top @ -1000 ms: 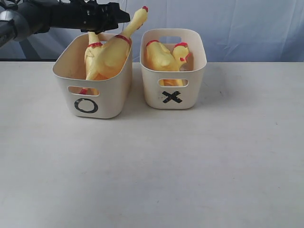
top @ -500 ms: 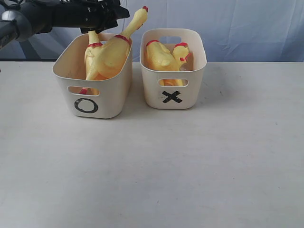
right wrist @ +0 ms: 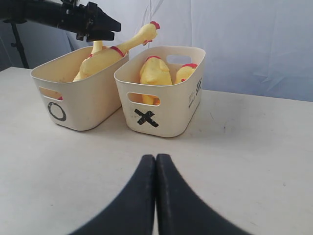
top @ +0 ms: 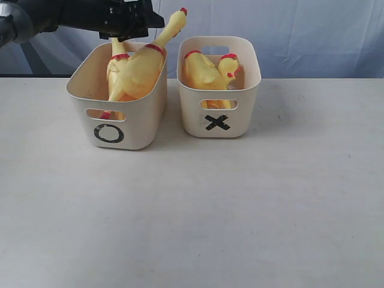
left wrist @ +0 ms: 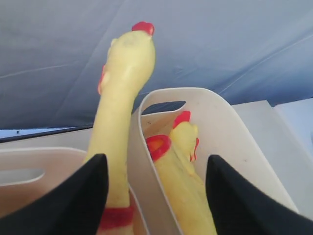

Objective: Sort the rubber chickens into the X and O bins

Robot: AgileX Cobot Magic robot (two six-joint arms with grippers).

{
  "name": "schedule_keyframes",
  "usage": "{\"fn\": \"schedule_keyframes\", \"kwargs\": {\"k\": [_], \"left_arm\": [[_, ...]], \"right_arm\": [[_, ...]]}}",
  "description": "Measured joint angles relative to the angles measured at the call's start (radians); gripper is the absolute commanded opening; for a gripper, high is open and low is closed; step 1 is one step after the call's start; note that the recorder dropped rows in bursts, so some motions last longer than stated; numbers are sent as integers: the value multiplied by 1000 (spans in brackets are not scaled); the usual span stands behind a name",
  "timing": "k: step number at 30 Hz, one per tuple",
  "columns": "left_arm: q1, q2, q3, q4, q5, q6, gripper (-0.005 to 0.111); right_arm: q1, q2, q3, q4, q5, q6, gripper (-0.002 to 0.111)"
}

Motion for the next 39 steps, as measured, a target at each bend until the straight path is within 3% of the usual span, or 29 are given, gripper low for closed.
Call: {"fn": "schedule_keyframes", "kwargs": {"k": [5,12,24,39], "left_arm": [[0,-51,0,146,34,-54,47],[0,-125,-2,327,117,-108,1],[0,-217,25,566,249,-259,0],[0,-529,325,835,273,-360,0]], "right_arm": [[0,0,0,0,0,0,-1],[0,0,0,0,0,0,-1],[0,0,0,0,0,0,-1],[0,0,0,0,0,0,-1]]}}
